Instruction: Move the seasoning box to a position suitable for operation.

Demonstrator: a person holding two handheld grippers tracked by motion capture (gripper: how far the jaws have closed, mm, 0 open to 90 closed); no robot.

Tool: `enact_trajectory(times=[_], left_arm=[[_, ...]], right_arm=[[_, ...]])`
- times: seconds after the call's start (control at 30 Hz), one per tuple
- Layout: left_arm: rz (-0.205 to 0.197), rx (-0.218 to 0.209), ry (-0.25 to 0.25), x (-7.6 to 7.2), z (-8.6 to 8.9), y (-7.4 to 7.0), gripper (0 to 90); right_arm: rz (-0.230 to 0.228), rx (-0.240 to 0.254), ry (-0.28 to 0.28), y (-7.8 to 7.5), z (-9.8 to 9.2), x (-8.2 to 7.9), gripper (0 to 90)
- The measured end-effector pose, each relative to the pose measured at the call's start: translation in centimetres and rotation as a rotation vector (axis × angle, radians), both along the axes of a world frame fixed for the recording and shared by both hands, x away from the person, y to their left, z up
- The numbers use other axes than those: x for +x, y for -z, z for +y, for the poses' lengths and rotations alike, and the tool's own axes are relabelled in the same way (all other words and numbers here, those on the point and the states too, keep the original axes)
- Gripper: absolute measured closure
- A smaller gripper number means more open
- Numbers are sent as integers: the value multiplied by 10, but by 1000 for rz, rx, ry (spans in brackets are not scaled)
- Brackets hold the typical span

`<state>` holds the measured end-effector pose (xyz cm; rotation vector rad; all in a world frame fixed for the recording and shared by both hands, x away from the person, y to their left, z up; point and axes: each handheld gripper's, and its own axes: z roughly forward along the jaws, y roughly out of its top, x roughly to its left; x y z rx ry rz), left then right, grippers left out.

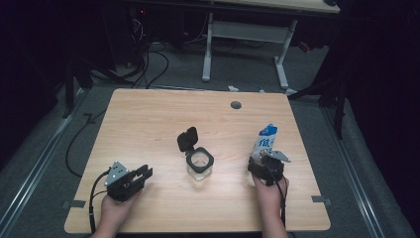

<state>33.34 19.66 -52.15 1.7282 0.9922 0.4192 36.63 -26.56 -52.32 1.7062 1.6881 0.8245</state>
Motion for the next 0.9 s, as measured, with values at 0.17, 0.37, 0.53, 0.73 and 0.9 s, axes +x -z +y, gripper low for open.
enact_trajectory(times=[0.17,0.37,0.53,0.73,0.9], left_arm=[[-1,1,-2,0,0,0,709],[1,2,-4,0,0,0,709],[1,2,-6,0,0,0,709],[0,0,-9,0,0,0,709],[1,2,-9,0,0,0,709]], right_arm=[[-10,8,-36,1,-4,-5,260],[-22,3,-110,3,-3,-9,284],[-27,19,-154,4,2,-9,290],[-35,14,-205,4,10,-9,289],[-26,-11,-190,3,9,-12,266]])
